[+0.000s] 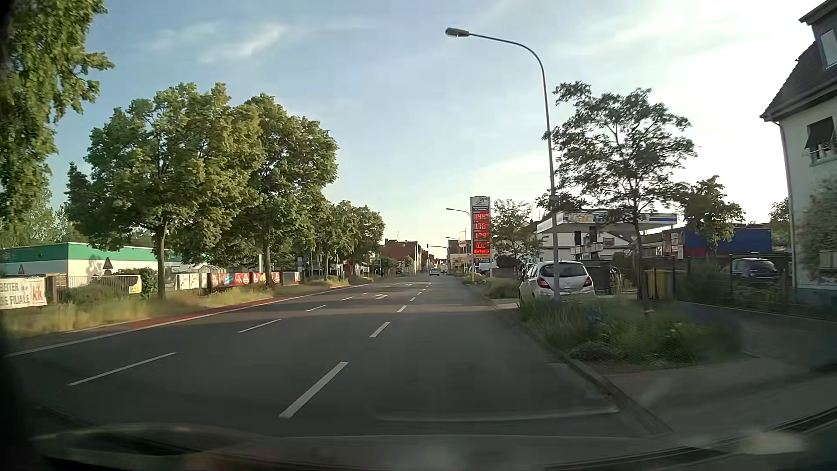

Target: Follow the waypoints while adhering to traffic rules and regulations

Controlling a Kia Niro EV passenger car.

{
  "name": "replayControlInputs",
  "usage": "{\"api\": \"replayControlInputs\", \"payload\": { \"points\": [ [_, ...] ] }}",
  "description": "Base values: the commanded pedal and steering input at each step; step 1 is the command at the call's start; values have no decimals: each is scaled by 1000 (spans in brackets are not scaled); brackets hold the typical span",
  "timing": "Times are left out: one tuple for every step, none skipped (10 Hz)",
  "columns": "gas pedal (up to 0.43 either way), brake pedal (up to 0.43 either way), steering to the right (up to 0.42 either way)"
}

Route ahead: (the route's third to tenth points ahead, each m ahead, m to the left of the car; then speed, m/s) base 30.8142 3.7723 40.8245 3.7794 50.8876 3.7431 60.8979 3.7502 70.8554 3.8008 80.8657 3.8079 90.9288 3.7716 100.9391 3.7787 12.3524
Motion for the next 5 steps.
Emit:
{"api": "replayControlInputs", "payload": {
  "points": [
    [0, 30, -3],
    [0, 30, -3],
    [0, 30, -3],
    [0, 30, -3],
    [0, 30, -2]
  ]
}}
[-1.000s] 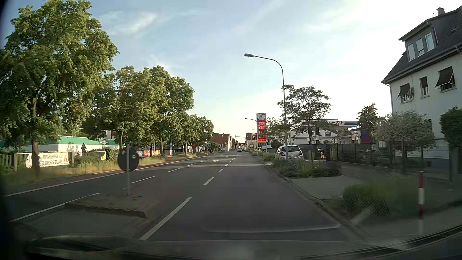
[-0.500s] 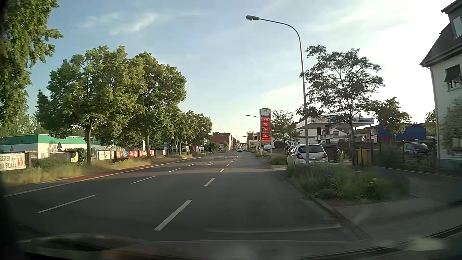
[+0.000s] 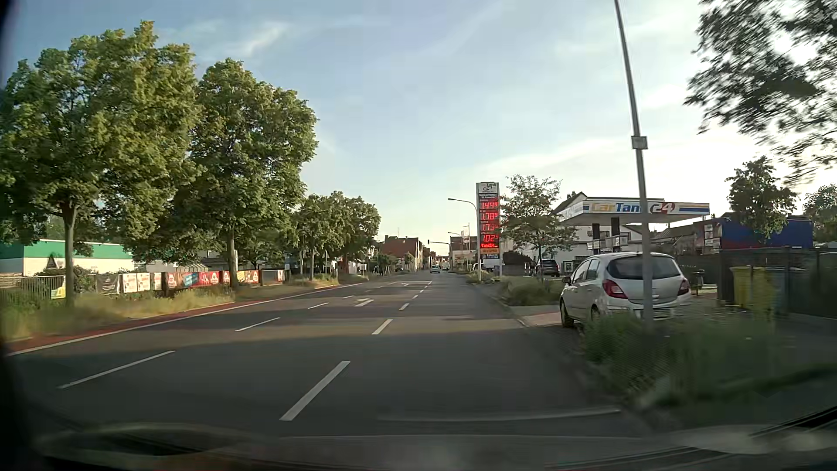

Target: Follow the waypoints while adhering to traffic rules and regulations

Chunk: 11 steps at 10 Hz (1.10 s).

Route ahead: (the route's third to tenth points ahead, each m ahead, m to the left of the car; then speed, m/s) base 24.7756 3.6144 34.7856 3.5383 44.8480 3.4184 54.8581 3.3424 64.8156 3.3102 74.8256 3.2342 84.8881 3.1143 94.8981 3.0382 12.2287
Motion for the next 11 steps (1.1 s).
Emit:
{"api": "replayControlInputs", "payload": {
  "points": [
    [0, 30, -2],
    [0, 30, -1],
    [0, 30, 2],
    [0, 30, 2],
    [0, 30, 2],
    [0, 30, 2],
    [0, 30, 1],
    [0, 30, 1],
    [0, 30, 1],
    [0, 30, 2],
    [0, 30, 1]
  ]
}}
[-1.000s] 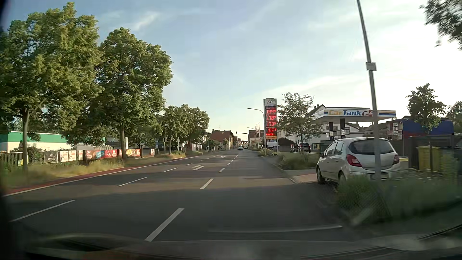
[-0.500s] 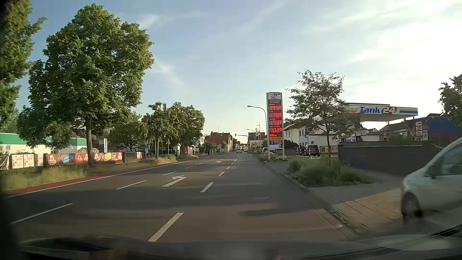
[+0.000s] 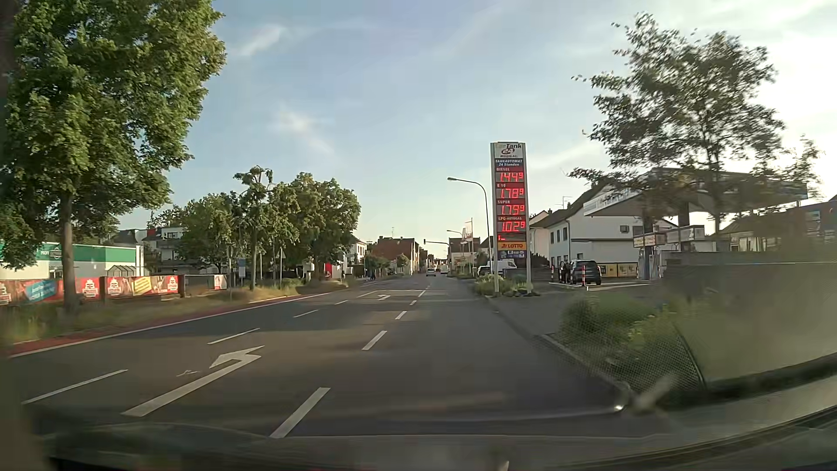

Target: Follow the waypoints while adhering to traffic rules and regulations

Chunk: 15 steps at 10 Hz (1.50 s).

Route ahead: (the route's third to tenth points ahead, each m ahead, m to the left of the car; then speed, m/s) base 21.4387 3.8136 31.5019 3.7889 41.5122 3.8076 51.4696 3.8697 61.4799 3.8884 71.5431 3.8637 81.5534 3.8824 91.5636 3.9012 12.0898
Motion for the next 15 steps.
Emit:
{"api": "replayControlInputs", "payload": {
  "points": [
    [0, 30, 1],
    [0, 30, 2],
    [0, 30, 2],
    [8, 30, 2],
    [20, 30, 2],
    [28, 30, 1],
    [47, 30, 2],
    [67, 30, 2],
    [67, 30, 1],
    [59, 30, 1],
    [59, 30, 1],
    [59, 30, 1],
    [67, 30, 1],
    [79, 30, 1],
    [79, 30, 1]
  ]
}}
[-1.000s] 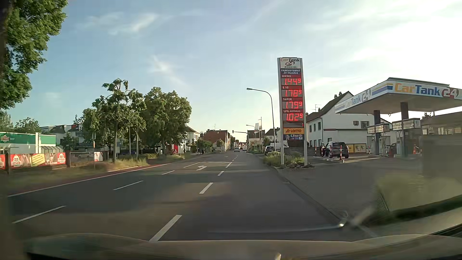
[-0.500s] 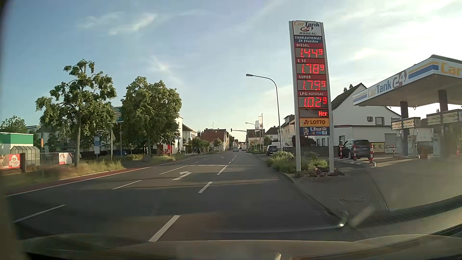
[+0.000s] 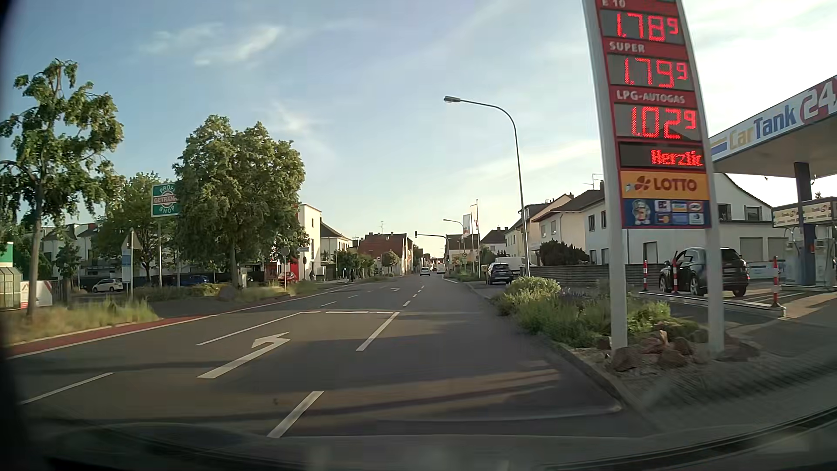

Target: Follow the waypoints while adhering to traffic rules and regulations

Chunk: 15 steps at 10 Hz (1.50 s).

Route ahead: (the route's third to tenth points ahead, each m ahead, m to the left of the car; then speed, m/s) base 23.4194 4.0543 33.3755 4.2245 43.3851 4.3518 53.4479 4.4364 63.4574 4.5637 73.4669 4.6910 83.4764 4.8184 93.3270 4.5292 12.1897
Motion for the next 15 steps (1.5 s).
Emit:
{"api": "replayControlInputs", "payload": {
  "points": [
    [47, 30, 1],
    [39, 30, 1],
    [20, 30, 1],
    [20, 30, 0],
    [8, 30, -3],
    [0, 30, -3],
    [0, 30, -3],
    [0, 30, -3],
    [0, 30, -3],
    [0, 30, -3],
    [0, 30, -3],
    [0, 30, -3],
    [0, 30, -3],
    [0, 30, -2],
    [0, 30, -1]
  ]
}}
